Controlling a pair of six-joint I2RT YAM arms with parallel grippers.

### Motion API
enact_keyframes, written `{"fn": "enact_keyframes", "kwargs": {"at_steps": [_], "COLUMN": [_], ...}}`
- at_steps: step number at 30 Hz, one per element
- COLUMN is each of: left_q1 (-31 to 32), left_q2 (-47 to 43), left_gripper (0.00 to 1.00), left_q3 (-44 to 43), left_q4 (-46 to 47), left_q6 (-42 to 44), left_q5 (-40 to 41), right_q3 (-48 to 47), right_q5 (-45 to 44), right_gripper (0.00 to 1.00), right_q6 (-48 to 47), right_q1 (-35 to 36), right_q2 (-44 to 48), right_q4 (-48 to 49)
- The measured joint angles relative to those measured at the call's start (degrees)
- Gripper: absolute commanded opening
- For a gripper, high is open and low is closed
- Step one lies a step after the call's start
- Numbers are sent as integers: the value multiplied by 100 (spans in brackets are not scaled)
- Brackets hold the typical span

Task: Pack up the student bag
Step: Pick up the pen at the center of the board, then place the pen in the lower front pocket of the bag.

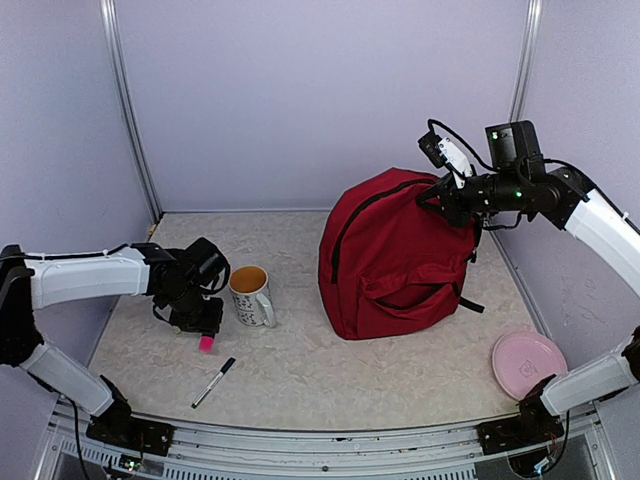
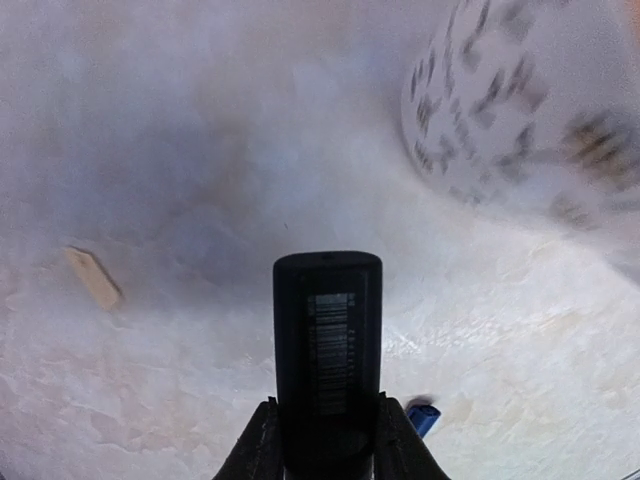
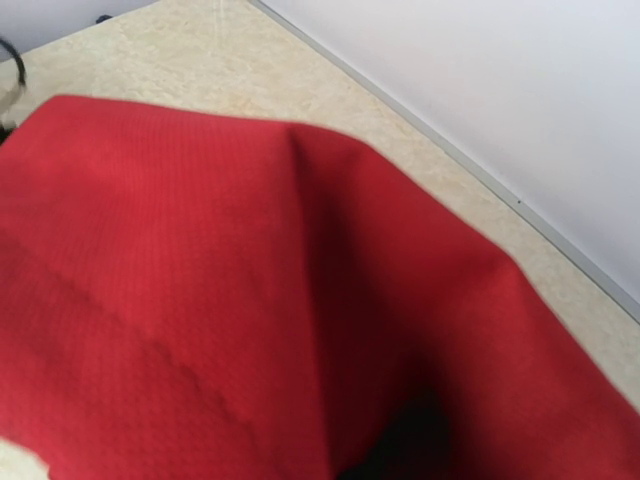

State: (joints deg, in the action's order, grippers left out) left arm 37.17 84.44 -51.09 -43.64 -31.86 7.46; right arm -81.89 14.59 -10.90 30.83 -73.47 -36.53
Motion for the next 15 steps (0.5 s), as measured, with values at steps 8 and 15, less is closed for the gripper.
{"fn": "enact_keyframes", "kwargs": {"at_steps": [8,15], "left_q1": [717,2903], "left_q2": [-1412,-514], "left_gripper": [14,15], "left_q3": [-1729,-3134], "left_q4": [-337,1001], "left_q6": [90,1543], "left_q5": [1250,719], "right_q3": [0,0], "right_q5": [-7,-22], "right_gripper": [10,10], "right_q6": [7,33], "right_q1": [0,0], "right_q2": [-2,-20], "right_q4": [2,11]}}
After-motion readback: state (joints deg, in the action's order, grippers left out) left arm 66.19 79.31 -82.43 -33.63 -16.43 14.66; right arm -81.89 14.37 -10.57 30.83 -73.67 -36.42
